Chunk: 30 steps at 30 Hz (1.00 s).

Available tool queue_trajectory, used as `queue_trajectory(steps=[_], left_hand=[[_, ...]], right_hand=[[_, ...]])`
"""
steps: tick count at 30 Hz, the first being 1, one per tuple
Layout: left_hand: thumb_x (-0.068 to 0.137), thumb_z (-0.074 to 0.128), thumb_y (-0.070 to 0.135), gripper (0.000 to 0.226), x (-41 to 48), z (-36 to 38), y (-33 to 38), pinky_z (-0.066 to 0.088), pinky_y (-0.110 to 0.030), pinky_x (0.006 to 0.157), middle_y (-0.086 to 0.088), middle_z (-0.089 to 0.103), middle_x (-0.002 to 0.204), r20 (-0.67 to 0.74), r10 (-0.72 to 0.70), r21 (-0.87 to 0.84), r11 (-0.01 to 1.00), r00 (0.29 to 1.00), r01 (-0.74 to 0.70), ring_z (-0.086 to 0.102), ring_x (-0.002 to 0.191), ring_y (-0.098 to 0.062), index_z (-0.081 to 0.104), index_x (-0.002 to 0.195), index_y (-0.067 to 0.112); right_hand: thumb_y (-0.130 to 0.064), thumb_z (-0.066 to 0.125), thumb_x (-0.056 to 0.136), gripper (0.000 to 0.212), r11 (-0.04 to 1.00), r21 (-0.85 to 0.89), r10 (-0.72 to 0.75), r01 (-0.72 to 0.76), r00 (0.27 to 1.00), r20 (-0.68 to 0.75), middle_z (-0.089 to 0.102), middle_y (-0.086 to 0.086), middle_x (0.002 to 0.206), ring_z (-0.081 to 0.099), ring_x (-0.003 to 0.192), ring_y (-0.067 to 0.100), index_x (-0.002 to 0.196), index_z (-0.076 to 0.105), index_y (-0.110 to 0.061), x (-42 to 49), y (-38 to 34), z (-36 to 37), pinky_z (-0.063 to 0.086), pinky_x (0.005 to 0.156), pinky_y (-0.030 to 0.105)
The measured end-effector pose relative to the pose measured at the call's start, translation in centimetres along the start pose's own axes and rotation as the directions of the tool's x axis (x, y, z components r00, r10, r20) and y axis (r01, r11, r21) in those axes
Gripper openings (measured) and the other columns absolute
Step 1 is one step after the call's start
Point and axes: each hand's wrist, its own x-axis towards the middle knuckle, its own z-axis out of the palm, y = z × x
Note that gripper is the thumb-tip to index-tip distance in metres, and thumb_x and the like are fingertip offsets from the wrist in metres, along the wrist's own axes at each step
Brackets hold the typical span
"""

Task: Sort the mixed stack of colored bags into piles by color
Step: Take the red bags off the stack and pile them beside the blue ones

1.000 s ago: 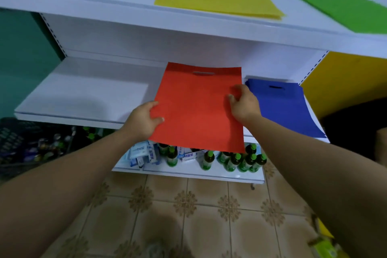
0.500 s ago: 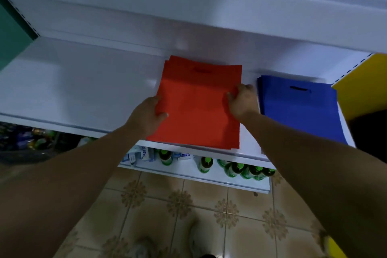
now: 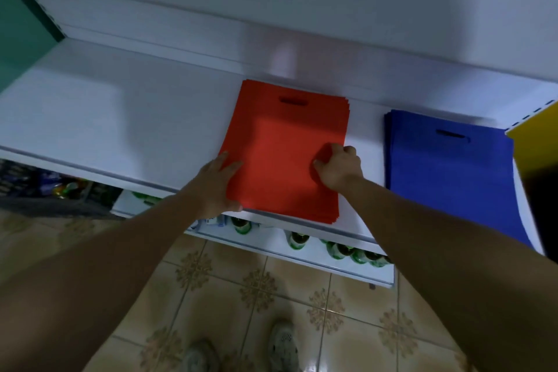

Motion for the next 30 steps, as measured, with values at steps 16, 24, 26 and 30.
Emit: queue_trajectory(steps=[16, 24, 26, 30], left_hand=[[0.089, 0.063, 0.036, 0.075, -12.8, -6.7, 0.1, 0.012, -0.028, 0.115, -0.007, 0.014, 0.158, -0.100, 0.098, -0.147, 0.983, 0.990, -0.112, 0.014, 0.145, -0.018, 0.022, 0.150, 0.018], [0.089, 0.061, 0.038, 0.073, -24.9, -12.6, -1.8, 0.020, -0.030, 0.113, -0.001, 0.021, 0.157, -0.226, 0.166, -0.076, 0.979, 0.960, -0.187, 0.022, 0.142, -0.019, 0.025, 0.149, 0.018], [0.090, 0.060, 0.039, 0.072, -27.5, -14.4, -2.0, 0.021, -0.031, 0.113, -0.001, 0.021, 0.157, -0.248, 0.177, -0.054, 0.979, 0.952, -0.196, 0.023, 0.142, -0.019, 0.025, 0.149, 0.019], [0.089, 0.060, 0.041, 0.071, -31.9, -17.7, -2.3, 0.024, -0.032, 0.111, -0.002, 0.022, 0.156, -0.310, 0.193, -0.057, 0.974, 0.931, -0.221, 0.025, 0.141, -0.020, 0.026, 0.149, 0.020]], right_hand=[[-0.045, 0.049, 0.095, 0.069, 0.991, -0.098, -0.095, 0.086, 0.991, -0.094, 0.034, 0.021, 0.146, 0.041, 0.130, 0.035, 0.146, 0.029, -0.003, -13.8, -5.9, -4.5, 0.037, 0.106, 0.036], [-0.042, 0.052, 0.095, 0.061, 0.978, -0.150, -0.175, 0.142, 0.954, -0.243, 0.046, 0.017, 0.141, 0.046, 0.127, 0.032, 0.141, 0.038, -0.004, -27.9, -12.8, -7.7, 0.039, 0.099, 0.034], [-0.042, 0.052, 0.095, 0.062, 0.978, -0.140, -0.188, 0.154, 0.941, -0.281, 0.047, 0.015, 0.141, 0.047, 0.126, 0.031, 0.143, 0.037, -0.007, -30.9, -14.9, -8.9, 0.039, 0.098, 0.033], [-0.042, 0.053, 0.095, 0.064, 0.966, -0.175, -0.242, 0.191, 0.909, -0.340, 0.042, 0.013, 0.147, 0.043, 0.131, 0.029, 0.146, 0.034, -0.008, -35.4, -18.8, -11.3, 0.036, 0.103, 0.032]])
